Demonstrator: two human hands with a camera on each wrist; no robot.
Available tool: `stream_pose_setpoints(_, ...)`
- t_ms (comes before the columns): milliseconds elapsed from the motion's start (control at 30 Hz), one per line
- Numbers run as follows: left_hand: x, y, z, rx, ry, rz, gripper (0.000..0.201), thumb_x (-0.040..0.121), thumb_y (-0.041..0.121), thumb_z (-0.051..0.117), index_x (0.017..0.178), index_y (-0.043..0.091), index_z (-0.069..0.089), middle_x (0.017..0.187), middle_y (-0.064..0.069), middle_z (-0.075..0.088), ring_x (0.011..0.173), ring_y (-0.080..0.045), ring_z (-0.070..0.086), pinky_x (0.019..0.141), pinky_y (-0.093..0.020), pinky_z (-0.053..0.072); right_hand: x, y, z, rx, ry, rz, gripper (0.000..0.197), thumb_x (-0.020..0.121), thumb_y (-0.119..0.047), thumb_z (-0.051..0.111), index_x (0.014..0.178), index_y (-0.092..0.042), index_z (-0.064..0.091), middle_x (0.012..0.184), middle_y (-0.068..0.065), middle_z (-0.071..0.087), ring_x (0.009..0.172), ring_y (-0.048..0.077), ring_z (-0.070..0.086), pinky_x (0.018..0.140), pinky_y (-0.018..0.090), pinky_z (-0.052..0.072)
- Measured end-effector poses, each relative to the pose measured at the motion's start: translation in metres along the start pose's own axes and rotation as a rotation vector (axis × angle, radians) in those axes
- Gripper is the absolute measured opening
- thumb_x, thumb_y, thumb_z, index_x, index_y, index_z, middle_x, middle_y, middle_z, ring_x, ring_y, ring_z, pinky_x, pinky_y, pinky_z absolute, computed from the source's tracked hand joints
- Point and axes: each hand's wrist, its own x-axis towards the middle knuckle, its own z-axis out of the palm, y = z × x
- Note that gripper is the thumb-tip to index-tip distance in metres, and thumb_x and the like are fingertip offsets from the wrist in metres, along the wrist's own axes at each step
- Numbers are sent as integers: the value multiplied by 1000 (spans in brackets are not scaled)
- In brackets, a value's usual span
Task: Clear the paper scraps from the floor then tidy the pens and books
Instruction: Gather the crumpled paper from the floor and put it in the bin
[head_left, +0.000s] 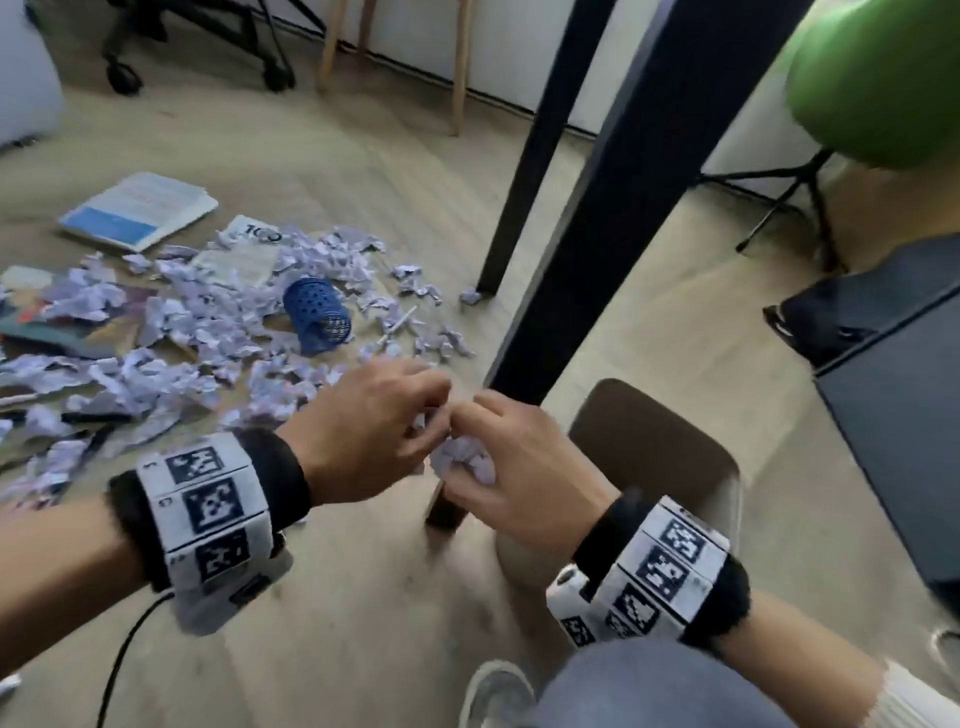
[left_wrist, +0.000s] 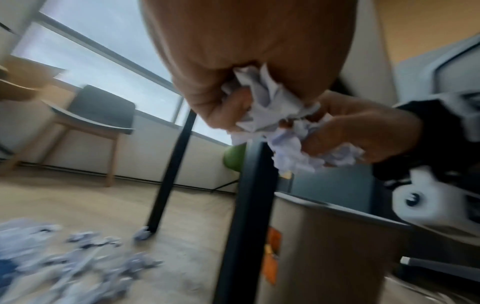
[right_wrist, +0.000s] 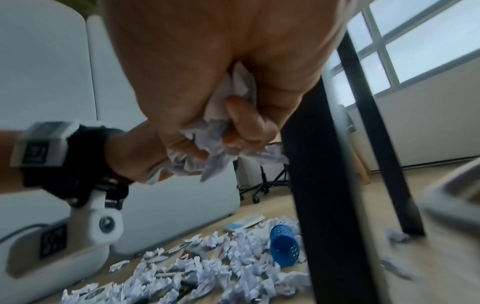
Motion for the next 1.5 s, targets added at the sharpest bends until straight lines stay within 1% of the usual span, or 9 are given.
stream_pose_setpoints(167,32,69,34,-147,97,130,28,94,34,44,72,17,49,70,6,46,59,-12,41,57,-22,31,-65,46,-56,-57,169,93,14,76,-24,63,76,-18,51,73,-9,47,63,10,47,58,21,37)
stream_pose_setpoints(300,58,107,81,-196,22,69,27,96,38,43,77,20,46,74,7,46,62,-12,43,60,-22,33,-107,105,-73,-186,331,418,15,79,-32,61,77,-21,51,69,-7,51,57,10,48,55,21,33)
stream_pose_setpoints(467,95,116,122,-224,-83,-176,25,98,46,39,92,23,46,92,1,50,84,-19,52,71,-26,34,-122,162,-59,-165,186,478,19,85,-36,60,94,-19,58,87,-5,55,75,19,58,68,26,38)
stream_pose_setpoints(633,102,114,133,-10,-353,-75,43,102,30,33,145,26,32,133,-10,48,115,-29,49,94,-38,42,-116,194,-57,-95,-16,335,51,84,-55,54,129,-31,54,119,-9,61,107,9,58,94,27,46)
stream_pose_setpoints(767,105,105,126,-79,-123,-211,33,98,42,38,110,24,64,98,3,60,92,-16,58,83,-30,46,-110,220,-67,-342,148,358,38,89,-38,58,125,-26,55,118,-3,57,99,19,60,81,33,52)
stream_pose_setpoints(933,87,97,120,45,-124,-135,17,91,36,54,81,24,48,84,9,41,71,-11,47,64,-23,40,-110,243,-67,-416,-125,513,29,94,-34,51,119,-21,44,112,7,61,96,26,57,79,36,48)
stream_pose_setpoints(1133,48,83,96,328,-276,-218,43,87,48,52,59,17,41,57,4,48,55,-17,48,50,-30,35,-113,226,-93,-140,-201,339,14,95,-36,54,108,-30,54,94,-8,64,85,16,59,75,32,47)
stream_pose_setpoints(1300,21,54,69,251,-436,-348,59,76,76,32,74,23,56,70,4,62,65,-17,59,61,-35,51,-100,197,-95,-44,-242,215,9,93,-41,56,100,-36,58,82,-20,63,80,1,59,71,28,51)
stream_pose_setpoints(1500,-7,65,49,-224,-571,-316,27,84,34,41,86,12,56,85,-6,64,78,-24,58,75,-45,48,-92,163,-93,122,-368,179,9,93,-37,58,99,-33,63,82,-8,69,73,10,64,68,38,53)
